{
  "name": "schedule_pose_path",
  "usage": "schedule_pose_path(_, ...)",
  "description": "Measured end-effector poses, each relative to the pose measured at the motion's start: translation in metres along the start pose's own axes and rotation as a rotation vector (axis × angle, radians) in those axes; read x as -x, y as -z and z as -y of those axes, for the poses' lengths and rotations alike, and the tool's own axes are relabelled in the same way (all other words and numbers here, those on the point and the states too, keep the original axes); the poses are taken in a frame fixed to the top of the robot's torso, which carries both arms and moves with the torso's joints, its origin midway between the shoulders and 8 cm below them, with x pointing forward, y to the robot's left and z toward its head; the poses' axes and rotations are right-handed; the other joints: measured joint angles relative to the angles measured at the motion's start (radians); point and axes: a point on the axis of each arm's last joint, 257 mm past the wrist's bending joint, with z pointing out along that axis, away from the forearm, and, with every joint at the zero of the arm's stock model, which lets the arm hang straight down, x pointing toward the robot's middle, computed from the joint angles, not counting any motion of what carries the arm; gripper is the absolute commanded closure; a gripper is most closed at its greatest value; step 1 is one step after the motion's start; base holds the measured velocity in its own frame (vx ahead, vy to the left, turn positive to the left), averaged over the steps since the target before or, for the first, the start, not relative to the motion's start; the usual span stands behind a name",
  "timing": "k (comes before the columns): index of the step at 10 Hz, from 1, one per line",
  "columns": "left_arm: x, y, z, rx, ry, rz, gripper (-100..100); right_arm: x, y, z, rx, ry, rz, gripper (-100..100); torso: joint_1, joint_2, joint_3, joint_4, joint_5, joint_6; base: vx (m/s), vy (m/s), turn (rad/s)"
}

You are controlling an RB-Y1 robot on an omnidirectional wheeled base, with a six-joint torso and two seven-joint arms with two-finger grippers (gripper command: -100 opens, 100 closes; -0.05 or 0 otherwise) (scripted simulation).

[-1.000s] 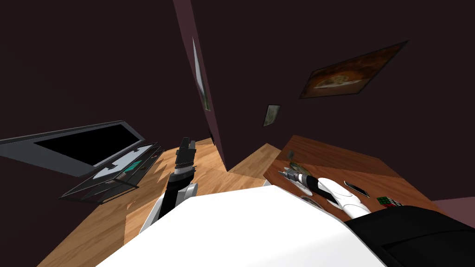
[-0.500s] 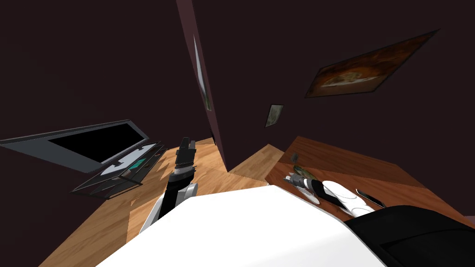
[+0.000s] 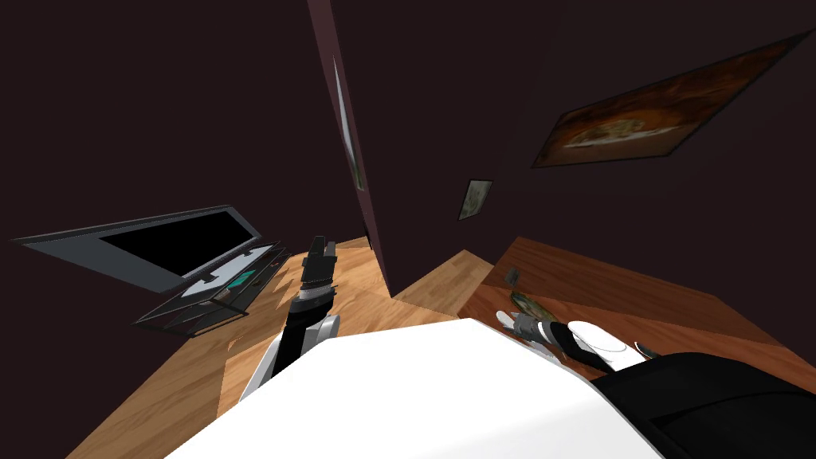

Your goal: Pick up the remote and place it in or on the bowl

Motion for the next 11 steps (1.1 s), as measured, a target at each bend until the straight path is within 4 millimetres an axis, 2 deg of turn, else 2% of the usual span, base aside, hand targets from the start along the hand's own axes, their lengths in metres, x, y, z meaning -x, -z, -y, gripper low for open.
schedule_pose_path(1, 0.000, 0.000, 0.000, 0.000, 0.000, 0.000, 0, -0.008, 0.004, 0.002, 0.002, 0.007, -0.024, -100, 0.000, 0.001, 0.000, 0.000, 0.000, 0.000, 0.043, -0.033, 0.033)
schedule_pose_path(3, 0.000, 0.000, 0.000, 0.000, 0.000, 0.000, 0, -0.039, 0.005, -0.003, 0.019, 0.029, -0.092, -100, 0.001, 0.001, 0.001, 0.000, 0.000, 0.000, 0.050, -0.034, 0.037)
schedule_pose_path(5, 0.000, 0.000, 0.000, 0.000, 0.000, 0.000, 0, -0.065, 0.016, -0.008, 0.038, 0.053, -0.158, -100, 0.000, 0.001, 0.001, 0.000, 0.000, 0.000, 0.048, -0.049, 0.014)
schedule_pose_path(7, 0.000, 0.000, 0.000, 0.000, 0.000, 0.000, 0, -0.078, 0.015, -0.015, 0.053, 0.060, -0.188, -100, 0.000, 0.002, 0.001, 0.000, 0.000, 0.000, 0.022, -0.041, 0.014)
schedule_pose_path(8, 0.000, 0.000, 0.000, 0.000, 0.000, 0.000, 0, -0.079, 0.015, -0.016, 0.054, 0.061, -0.190, 0, 0.001, 0.003, 0.002, 0.001, 0.000, 0.000, 0.003, -0.005, 0.001)
schedule_pose_path(9, 0.000, 0.000, 0.000, 0.000, 0.000, 0.000, 0, -0.078, 0.015, -0.016, 0.054, 0.061, -0.190, -100, 0.003, 0.004, 0.002, 0.001, 0.000, 0.000, 0.010, -0.031, 0.064)
schedule_pose_path(11, 0.000, 0.000, 0.000, 0.000, 0.000, 0.000, 0, -0.086, 0.004, -0.028, 0.053, 0.053, -0.191, -100, 0.001, 0.003, 0.002, 0.001, 0.000, 0.000, 0.021, -0.045, 0.059)
